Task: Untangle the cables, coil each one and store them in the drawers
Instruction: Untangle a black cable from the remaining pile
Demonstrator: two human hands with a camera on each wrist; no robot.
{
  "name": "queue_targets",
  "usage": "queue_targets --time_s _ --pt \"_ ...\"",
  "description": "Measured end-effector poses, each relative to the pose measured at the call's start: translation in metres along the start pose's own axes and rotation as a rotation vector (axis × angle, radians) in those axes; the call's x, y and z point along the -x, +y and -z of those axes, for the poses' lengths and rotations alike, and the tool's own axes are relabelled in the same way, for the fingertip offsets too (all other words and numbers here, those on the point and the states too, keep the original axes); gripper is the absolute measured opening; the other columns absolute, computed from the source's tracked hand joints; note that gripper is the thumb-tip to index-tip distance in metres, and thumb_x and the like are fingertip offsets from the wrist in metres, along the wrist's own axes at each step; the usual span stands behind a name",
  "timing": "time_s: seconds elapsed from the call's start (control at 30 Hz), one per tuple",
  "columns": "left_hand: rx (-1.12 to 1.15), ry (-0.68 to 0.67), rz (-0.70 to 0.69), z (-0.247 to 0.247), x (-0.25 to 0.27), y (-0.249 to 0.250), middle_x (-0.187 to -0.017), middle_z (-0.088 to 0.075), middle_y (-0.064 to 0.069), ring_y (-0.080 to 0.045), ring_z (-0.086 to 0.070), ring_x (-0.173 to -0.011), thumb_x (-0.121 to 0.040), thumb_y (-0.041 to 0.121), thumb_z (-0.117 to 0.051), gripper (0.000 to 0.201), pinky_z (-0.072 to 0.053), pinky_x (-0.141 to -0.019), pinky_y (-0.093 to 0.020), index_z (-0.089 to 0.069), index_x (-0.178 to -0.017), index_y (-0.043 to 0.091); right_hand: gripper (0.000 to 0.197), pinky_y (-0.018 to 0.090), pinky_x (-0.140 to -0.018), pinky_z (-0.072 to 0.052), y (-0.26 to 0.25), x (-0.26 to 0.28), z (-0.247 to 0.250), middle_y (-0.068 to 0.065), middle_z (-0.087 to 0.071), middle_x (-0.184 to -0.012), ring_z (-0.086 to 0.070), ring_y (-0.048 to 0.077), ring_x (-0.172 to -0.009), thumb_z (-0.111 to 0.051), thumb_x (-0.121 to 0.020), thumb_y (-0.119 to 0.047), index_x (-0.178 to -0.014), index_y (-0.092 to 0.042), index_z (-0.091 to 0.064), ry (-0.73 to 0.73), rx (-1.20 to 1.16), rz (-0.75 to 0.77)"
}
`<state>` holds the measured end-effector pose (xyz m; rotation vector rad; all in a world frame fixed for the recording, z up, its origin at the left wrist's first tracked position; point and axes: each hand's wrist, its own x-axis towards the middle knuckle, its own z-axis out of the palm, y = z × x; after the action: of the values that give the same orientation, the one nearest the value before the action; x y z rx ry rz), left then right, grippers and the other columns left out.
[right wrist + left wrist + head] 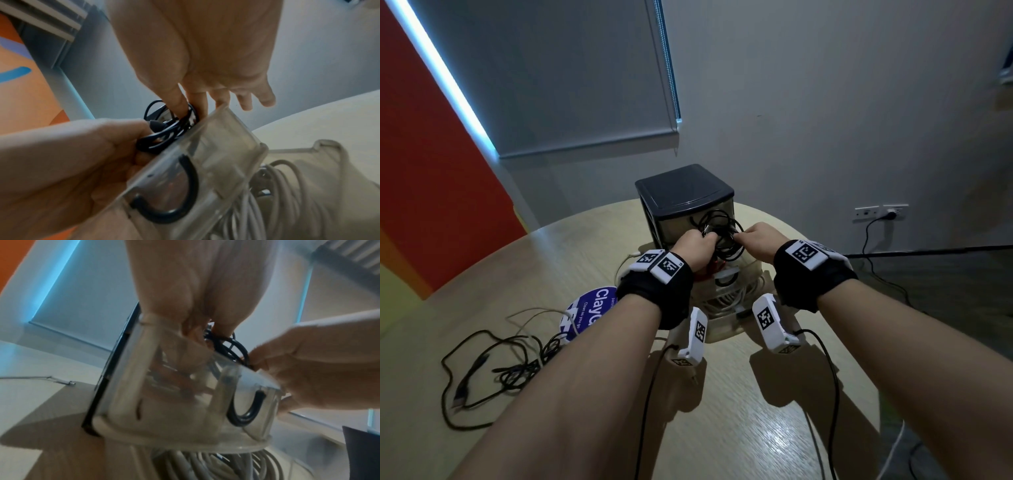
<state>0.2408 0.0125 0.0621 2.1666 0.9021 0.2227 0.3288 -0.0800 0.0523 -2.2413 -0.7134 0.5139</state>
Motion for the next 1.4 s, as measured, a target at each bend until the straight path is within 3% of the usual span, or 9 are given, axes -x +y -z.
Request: queue_targets --time_s 0.13,0.33,0.5,0.63,0.77,0.9,1.1,1.23,1.4 --pt "-0.082 -0.051 -0.01 -0.004 0.001 0.003 -0.083 -0.06 -0.017 -0.033 -0.06 -0.087 -0.097 0.022 -0.037 0.034 -0.042 -0.064 -0.03 -0.06 -0.095 -0.003 0.038 0.028 -0.049 -0.025 0.001 -0.002 0.0 0.004 -0.038 -0.059 -0.038 0.022 -0.06 -0.043 -0.094 -0.012 -0.056 -0.011 -0.037 0.006 0.001 -0.002" --pt "-0.245 0.128 -0.081 -0.012 0.001 0.006 -0.133 -0.042 -0.021 -0.035 -0.046 -0.12 -0.092 0.014 -0.048 0.043 -0.039 -0.094 -0.037 -0.037 -0.13 -0.002 0.039 0.028 -0.076 -0.025 0.008 -0.006 -0.003 0.014 -0.046 -0.084 -0.038 0.024 -0.089 -0.04 -0.098 -0.02 -0.059 -0.016 -0.042 -0.01 0.027 0.035" --pt "-0.313 0.132 -0.159 -0.012 -0.002 0.004 -0.136 -0.039 -0.018 -0.032 -0.045 -0.122 -0.09 0.009 -0.052 0.048 -0.037 -0.098 -0.036 -0.034 -0.134 0.004 0.049 0.033 -0.097 -0.036 0.011 0.005 0.006 0.02 -0.059 -0.121 -0.051 0.031 -0.117 -0.032 -0.102 -0.033 -0.115 0.004 -0.06 -0.119 -0.027 0.097" --pt "-0.242 0.037 -0.152 -0.004 -0.007 0.001 -0.125 -0.054 -0.016 -0.029 -0.055 -0.109 -0.091 0.017 -0.05 0.039 -0.042 -0.084 -0.03 -0.043 -0.128 0.005 0.049 0.03 -0.091 -0.037 0.012 0.004 0.011 0.016 -0.061 -0.111 -0.053 0.024 -0.1 -0.035 -0.101 -0.031 -0.115 0.009 -0.06 -0.146 -0.059 0.121" --pt "0.081 -0.071 -0.157 0.001 -0.005 -0.005 -0.088 -0.064 -0.007 -0.015 -0.054 -0.061 -0.088 0.023 -0.061 0.018 -0.042 -0.057 -0.024 -0.056 -0.102 0.013 0.039 0.026 -0.068 -0.029 0.007 0.004 0.014 0.014 -0.05 -0.086 -0.043 0.02 -0.084 -0.039 -0.1 -0.025 -0.094 0.007 -0.06 -0.112 0.042 0.077" --pt "0.181 -0.045 -0.133 0.003 -0.003 -0.006 -0.078 -0.062 -0.005 -0.015 -0.055 -0.063 -0.095 0.037 -0.05 0.031 -0.043 -0.057 -0.022 -0.063 -0.102 0.01 0.041 0.024 -0.05 -0.027 0.0 0.003 0.015 0.003 -0.04 -0.062 -0.041 0.018 -0.062 -0.043 -0.098 -0.026 -0.062 -0.008 -0.042 -0.089 0.157 0.037" --pt "-0.043 0.035 -0.091 0.0 -0.01 -0.005 -0.087 -0.062 -0.01 -0.023 -0.058 -0.082 -0.098 0.034 -0.043 0.039 -0.043 -0.073 -0.027 -0.068 -0.102 0.004 0.056 0.027 -0.047 -0.025 0.008 0.003 0.015 0.003 -0.037 -0.052 -0.035 0.015 -0.049 -0.047 -0.094 -0.046 -0.052 -0.009 -0.041 -0.004 0.154 0.1" --pt "-0.14 0.048 -0.084 -0.004 -0.014 -0.007 -0.098 -0.067 -0.014 -0.027 -0.062 -0.095 -0.095 0.032 -0.051 0.032 -0.043 -0.075 -0.027 -0.068 -0.102 0.005 0.035 0.026 -0.068 -0.041 0.017 -0.001 0.014 0.005 -0.061 -0.076 -0.055 0.017 -0.074 -0.061 -0.087 -0.041 -0.085 -0.007 -0.069 0.239 -0.109 0.218" --pt "-0.258 -0.005 -0.11 -0.014 -0.013 -0.001 -0.11 -0.065 -0.015 -0.03 -0.059 -0.105 -0.097 0.027 -0.047 0.032 -0.045 -0.085 -0.032 -0.065 -0.111 0.005 0.016 0.024 -0.072 -0.045 0.019 -0.004 0.015 0.007 -0.067 -0.087 -0.057 0.013 -0.077 -0.072 -0.08 -0.015 -0.096 -0.011 -0.073 0.136 -0.087 0.199"
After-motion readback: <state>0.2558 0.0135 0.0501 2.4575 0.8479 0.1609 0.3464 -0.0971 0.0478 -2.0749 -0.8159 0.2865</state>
